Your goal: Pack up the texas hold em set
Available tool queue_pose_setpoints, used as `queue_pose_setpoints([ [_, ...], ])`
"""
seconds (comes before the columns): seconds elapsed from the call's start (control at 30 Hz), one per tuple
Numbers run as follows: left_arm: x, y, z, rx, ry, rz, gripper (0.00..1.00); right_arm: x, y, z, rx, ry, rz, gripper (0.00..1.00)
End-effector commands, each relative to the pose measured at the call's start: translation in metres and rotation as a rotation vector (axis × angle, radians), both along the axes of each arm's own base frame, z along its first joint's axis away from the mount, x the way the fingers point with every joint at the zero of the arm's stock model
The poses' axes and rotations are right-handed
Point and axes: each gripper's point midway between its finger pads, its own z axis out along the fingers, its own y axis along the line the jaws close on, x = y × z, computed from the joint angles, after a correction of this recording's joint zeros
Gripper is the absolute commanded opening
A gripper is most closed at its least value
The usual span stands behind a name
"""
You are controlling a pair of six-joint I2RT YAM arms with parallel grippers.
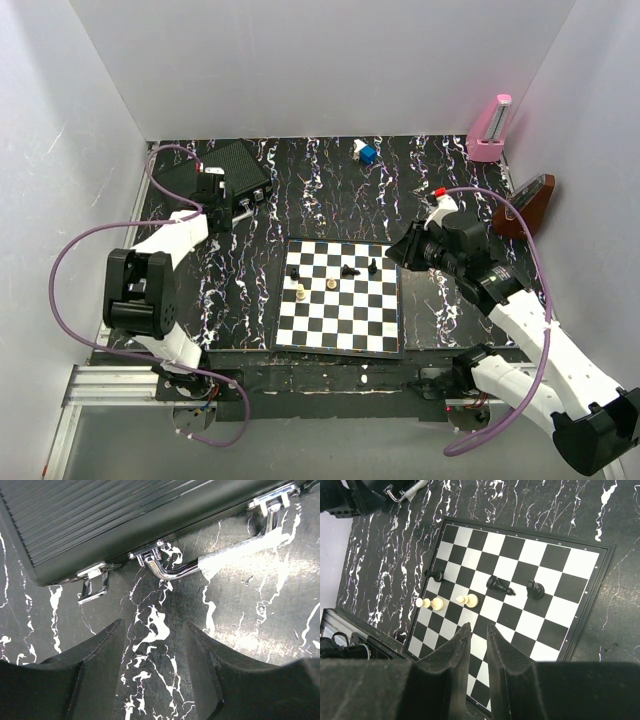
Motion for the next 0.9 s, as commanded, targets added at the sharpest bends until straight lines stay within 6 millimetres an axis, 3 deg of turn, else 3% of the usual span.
queue_pose_setpoints([
  [0.0, 0.005, -0.001, 0.038, -0.009, -0.125, 0.003, 0.50, 0.002, 0.000, 0.009, 0.023, -0.040, -0.002, 0.27],
  [0.1, 0.008, 0.002, 0.053, -0.003, -0.186, 0.005, 0.50, 0.002, 0.000, 0.009, 0.023, -0.037, -0.003, 0.27],
  [0.2, 0.015, 0.006, 0.055, -0.004, -0.189, 0.008, 0.49, 0.001, 0.000, 0.010, 0.023, -0.039, 0.001, 0.27],
  [0.57, 0.038, 0.033, 0.035, -0.038, -0.135, 0.043, 0.30, -0.002, -0.003, 0.015, 0.021, -0.048, -0.008, 0.27],
  [0.87, 0.031, 0.039, 0.021, -0.031, -0.101, 0.065, 0.10, -0.001, -0.001, 0.012, 0.032, -0.035, -0.006, 0.27],
])
